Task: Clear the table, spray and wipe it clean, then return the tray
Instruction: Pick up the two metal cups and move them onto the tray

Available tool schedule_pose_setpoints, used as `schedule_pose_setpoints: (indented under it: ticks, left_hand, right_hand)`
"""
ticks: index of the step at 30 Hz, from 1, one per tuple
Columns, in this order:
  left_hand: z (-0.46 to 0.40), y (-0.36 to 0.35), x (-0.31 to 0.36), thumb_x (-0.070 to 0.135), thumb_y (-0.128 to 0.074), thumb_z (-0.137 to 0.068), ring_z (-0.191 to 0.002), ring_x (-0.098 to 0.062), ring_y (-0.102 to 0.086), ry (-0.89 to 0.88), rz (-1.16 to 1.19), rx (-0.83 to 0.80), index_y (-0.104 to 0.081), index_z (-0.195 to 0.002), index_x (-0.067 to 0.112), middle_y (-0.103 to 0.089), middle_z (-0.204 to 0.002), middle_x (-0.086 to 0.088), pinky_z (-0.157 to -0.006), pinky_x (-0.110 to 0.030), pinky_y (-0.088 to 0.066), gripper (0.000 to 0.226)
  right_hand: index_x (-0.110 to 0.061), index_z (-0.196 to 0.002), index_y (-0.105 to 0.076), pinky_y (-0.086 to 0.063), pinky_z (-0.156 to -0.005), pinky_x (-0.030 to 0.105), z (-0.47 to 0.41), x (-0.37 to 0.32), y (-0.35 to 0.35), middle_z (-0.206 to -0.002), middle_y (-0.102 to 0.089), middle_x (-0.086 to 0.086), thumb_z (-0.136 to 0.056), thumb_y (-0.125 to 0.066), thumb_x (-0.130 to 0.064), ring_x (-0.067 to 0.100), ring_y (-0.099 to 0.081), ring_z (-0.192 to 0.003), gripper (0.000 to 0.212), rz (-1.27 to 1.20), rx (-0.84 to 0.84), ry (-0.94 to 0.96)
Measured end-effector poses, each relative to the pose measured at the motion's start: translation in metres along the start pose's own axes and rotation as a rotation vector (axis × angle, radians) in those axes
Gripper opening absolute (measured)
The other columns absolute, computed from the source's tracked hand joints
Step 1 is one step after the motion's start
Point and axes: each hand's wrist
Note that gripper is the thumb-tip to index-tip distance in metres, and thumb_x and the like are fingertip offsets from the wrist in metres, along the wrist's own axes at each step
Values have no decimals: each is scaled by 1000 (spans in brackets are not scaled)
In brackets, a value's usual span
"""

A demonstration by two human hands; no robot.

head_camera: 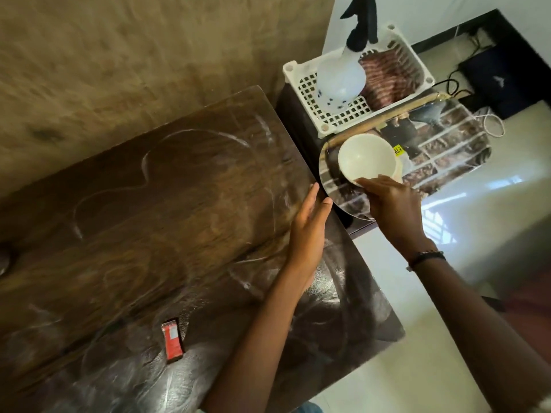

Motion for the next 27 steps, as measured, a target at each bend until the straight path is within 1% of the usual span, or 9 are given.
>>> schedule_pose_setpoints:
  ticks: [3, 5, 11, 14, 17, 20, 22, 24, 27]
  left_hand:
    - [0, 0, -4, 25, -47, -99, -127, 5, -33, 5, -5, 35, -36, -145, 27, -33, -153, 9, -72, 8, -35, 47]
    - [0, 1, -5, 25, -47, -99, -126, 4, -34, 6, -7, 55, -38, -144, 27, -35, -152, 8, -72, 8, -35, 46]
    - [7, 9, -5, 24, -48, -99, -125, 4, -38, -8, -3, 78, -40, -142, 28, -36, -151, 7, -83, -1, -35, 45]
    - [13, 21, -3, 23, -47, -99, -128, 1, -37, -26, 7, 86, -39, -142, 27, -34, -152, 5, -94, -9, -35, 44]
    - [22, 35, 0, 22, -46, -99, -130, -2, -39, -47, 31, 104, -38, -143, 25, -37, -150, 5, -105, -19, -34, 45]
    - [34, 53, 1, 20, -46, -99, -126, 0, -42, -70, 58, 142, -40, -142, 23, -42, -139, 14, -109, -24, -35, 43]
    - [44, 69, 0, 19, -46, -99, -124, -1, -46, -81, 75, 181, -45, -140, 21, -46, -137, 14, -109, -26, -37, 41]
    - [55, 89, -1, 17, -46, -99, -123, -4, -50, -110, 82, 234, -50, -135, 16, -51, -138, 8, -106, -27, -41, 36]
    - [75, 123, -2, 12, -46, -98, -122, -13, -54, -156, 104, 306, -55, -127, 13, -57, -133, 1, -101, -27, -44, 30]
  right_hand:
    - [-6, -99, -74, -57, -59, 45, -2, 5, -3, -97, -73, 17, -74, -64, 13, 41, -68, -97, 33, -1, -7, -7]
    - [-7, -101, -73, -57, -59, 46, -5, 6, -3, -98, -73, 17, -77, -63, 12, 43, -66, -100, 32, 1, -14, -7]
    - [-4, -103, -72, -56, -60, 50, -7, 3, 1, -98, -72, 20, -78, -64, 13, 45, -65, -100, 32, 32, -51, 11]
    - [-1, -108, -69, -57, -65, 56, -8, 2, 2, -103, -70, 25, -76, -65, 16, 49, -63, -101, 36, 39, -76, 2]
    - [2, -120, -62, -55, -75, 59, -8, -4, 6, -115, -65, 26, -75, -69, 13, 50, -57, -111, 47, 45, -65, -19]
    - [-3, -126, -59, -49, -88, 50, 0, -34, 12, -121, -64, 22, -81, -68, 6, 43, -55, -117, 47, -35, 17, -78]
    - [-4, -125, -61, -49, -87, 43, 9, -67, 12, -116, -65, 21, -83, -66, 3, 38, -59, -111, 42, -125, 40, -56]
    - [-4, -123, -62, -52, -83, 41, 21, -107, 4, -112, -67, 19, -85, -64, 0, 36, -63, -102, 38, -195, -7, 30]
    - [-9, -125, -61, -53, -85, 38, 36, -171, -14, -116, -67, 12, -92, -57, -11, 31, -64, -103, 33, -228, -137, 106]
Point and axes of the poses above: each hand's wrist, its own z-axis away from the middle knuckle, its own y-axis out of the back of the hand, x = y × z
